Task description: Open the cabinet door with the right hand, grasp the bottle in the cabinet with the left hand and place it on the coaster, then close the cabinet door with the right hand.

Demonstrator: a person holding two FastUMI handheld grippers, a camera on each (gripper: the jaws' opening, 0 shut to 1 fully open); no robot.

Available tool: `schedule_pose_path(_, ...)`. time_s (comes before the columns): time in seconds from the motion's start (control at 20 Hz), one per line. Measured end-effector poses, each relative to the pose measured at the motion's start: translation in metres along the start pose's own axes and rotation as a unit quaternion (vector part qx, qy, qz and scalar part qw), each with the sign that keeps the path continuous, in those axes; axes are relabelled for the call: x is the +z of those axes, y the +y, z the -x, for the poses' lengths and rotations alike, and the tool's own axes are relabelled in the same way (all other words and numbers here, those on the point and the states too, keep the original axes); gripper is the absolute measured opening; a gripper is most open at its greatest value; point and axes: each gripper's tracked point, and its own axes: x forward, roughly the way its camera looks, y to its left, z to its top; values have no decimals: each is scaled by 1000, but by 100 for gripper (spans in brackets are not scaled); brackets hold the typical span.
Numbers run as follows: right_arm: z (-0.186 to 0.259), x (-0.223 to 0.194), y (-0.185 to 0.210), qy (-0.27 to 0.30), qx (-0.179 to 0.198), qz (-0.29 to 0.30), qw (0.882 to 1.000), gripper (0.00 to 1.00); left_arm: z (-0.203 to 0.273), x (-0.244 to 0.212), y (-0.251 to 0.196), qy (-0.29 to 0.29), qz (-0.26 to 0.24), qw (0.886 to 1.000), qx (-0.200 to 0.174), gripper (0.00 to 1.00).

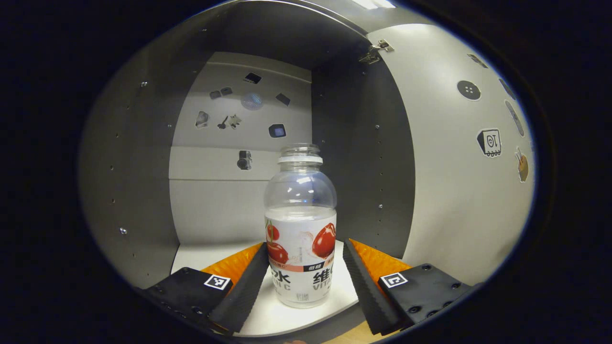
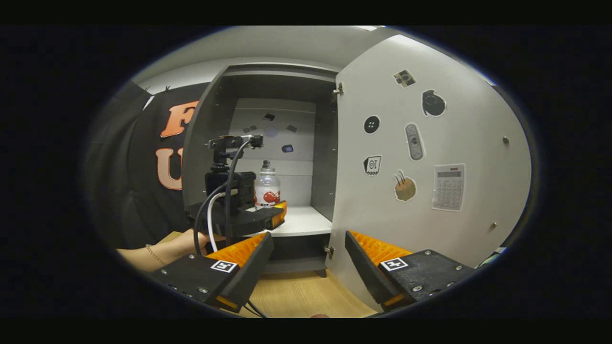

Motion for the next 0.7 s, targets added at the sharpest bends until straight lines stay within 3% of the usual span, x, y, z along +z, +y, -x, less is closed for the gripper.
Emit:
schedule_pose_path(0.2,0,1,-9,-3,-6,-2,1000,93,-7,-3,4,5,-6,1000,14,98)
schedule_pose_path(0.35,2,1,-12,-2,-5,-5,1000,93,-8,-4,4,5,-6,1000,19,86)
schedule_pose_path(0.7,16,-4,-23,5,3,-8,1000,93,3,-2,0,-3,-15,1000,19,82)
